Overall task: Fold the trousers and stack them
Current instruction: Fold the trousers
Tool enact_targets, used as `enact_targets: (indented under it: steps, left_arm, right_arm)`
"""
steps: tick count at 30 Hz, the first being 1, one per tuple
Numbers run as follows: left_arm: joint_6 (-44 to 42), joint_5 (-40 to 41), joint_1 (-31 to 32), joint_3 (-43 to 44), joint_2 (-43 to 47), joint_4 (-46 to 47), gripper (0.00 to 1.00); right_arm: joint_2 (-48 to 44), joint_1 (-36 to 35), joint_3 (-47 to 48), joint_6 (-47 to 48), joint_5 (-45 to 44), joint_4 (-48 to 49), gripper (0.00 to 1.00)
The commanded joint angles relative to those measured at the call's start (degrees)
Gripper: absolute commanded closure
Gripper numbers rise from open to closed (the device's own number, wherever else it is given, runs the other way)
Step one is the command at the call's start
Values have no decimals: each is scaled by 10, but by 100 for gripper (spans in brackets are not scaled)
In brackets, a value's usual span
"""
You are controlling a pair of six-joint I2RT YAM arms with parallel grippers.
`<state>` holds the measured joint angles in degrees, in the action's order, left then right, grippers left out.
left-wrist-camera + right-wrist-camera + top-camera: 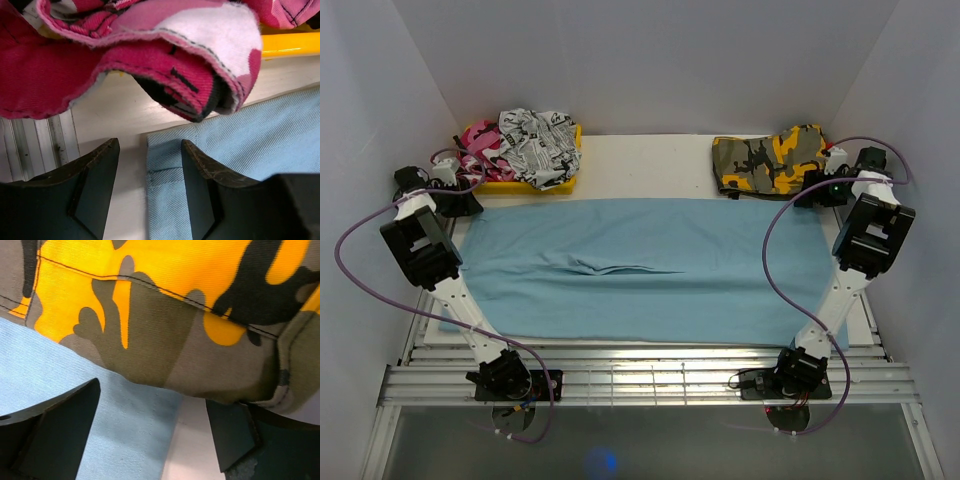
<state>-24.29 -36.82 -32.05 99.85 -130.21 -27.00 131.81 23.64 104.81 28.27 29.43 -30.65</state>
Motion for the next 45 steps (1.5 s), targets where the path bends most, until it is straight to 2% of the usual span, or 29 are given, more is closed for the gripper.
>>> enact_targets:
  steps: [1,6,9,10,12,13,15,16,17,21,25,34,37,38,40,41,43,45]
  left_arm:
    - [7,-3,1,9,1,-3,37]
    - [6,1,1,1,1,-3,37]
    - [2,-1,1,1,-4,-9,41]
    - [1,-3,1,2,-6,-16,42]
    - [-7,-11,1,3,-9,-24,47]
    - [-10,-16,1,3,-9,-36,49]
    - [-19,-33,1,1,-10,-47,50]
    - [-20,-36,1,-2,-10,-52,50]
    - [-21,-38,1,-4,-10,-53,48]
    - [-16,-60,1,-1,-14,-58,40]
    - [-2,-80,1,10,-18,-58,35]
    - [18,-38,14,-2,-33,-24,34]
    - [21,-42,21,-2,-37,-24,45]
    - [21,-47,23,-3,-37,-24,56]
    - [28,-51,22,-2,-32,-25,71]
    - [28,-53,21,-3,-29,-25,85]
    - [29,-62,18,-7,-8,-24,100]
    - [33,-78,9,-9,21,-24,100]
  right_arm:
    - [23,-11,6,-10,32,-3,12]
    - [35,-17,-7,-19,47,2,23]
    - [35,-17,-9,-18,50,4,37]
    - [34,-16,-7,-19,51,2,48]
    - [23,-15,-9,-19,56,0,59]
    - [16,-13,-13,-19,60,-1,70]
    - [-2,-11,-27,-19,70,-4,80]
    - [-8,-11,-29,-16,70,-7,88]
    - [-13,-9,-34,-14,74,-11,90]
    - [-33,-6,-37,-1,83,-27,92]
    - [-41,-2,-29,-3,99,-35,92]
    - [-56,-1,-41,3,135,-45,92]
    - [-62,-1,-45,7,143,-49,92]
    - [-64,-1,-46,8,144,-51,92]
    - [-74,1,-45,17,147,-60,92]
    - [-84,2,-47,18,148,-62,92]
    - [-95,9,-44,24,154,-69,92]
    - [-112,18,-35,35,163,-84,92]
